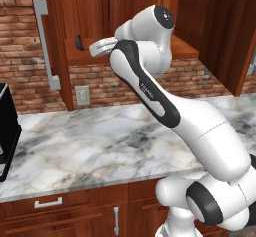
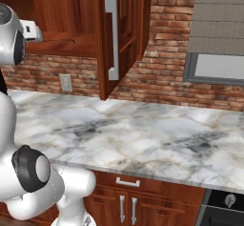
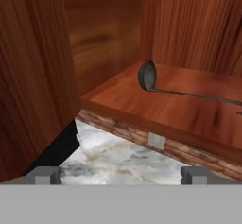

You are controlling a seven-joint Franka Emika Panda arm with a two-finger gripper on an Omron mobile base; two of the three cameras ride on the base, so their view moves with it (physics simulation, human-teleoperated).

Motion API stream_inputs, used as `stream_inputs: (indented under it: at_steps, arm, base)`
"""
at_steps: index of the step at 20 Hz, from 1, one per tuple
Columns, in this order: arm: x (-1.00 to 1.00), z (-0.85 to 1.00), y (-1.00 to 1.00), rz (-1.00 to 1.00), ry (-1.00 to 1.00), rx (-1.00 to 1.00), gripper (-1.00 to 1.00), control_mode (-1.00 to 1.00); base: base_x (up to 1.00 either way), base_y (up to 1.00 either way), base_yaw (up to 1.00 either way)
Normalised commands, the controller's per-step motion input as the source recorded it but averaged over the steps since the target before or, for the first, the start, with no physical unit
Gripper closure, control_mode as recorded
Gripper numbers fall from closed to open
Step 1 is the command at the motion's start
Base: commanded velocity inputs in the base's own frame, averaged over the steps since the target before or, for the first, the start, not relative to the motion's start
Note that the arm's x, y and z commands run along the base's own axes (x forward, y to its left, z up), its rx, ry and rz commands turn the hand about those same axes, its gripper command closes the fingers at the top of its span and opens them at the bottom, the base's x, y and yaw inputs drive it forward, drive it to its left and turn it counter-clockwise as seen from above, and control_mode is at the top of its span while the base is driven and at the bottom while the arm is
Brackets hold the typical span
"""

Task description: Open the cabinet and move the ladle to the pot. Then close the cabinet.

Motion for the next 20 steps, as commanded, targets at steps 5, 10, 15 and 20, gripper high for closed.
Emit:
stream_inputs:
  at_steps: [5, 10, 15, 20]
  arm:
    - [0.46, -0.24, 0.0, -0.04, 0.0, -0.02, -1.0, -1.0]
    - [0.43, -0.12, 0.0, -0.03, 0.0, -0.01, -1.0, -1.0]
    - [0.36, 0.0, 0.08, -0.06, 0.0, -0.03, -1.0, -1.0]
    - [0.25, 0.0, 0.21, -0.07, 0.0, -0.04, -1.0, -1.0]
  base:
    - [0.0, 0.0, 0.0]
    - [0.0, 0.0, 0.0]
    - [0.0, 0.0, 0.0]
    - [0.0, 0.0, 0.0]
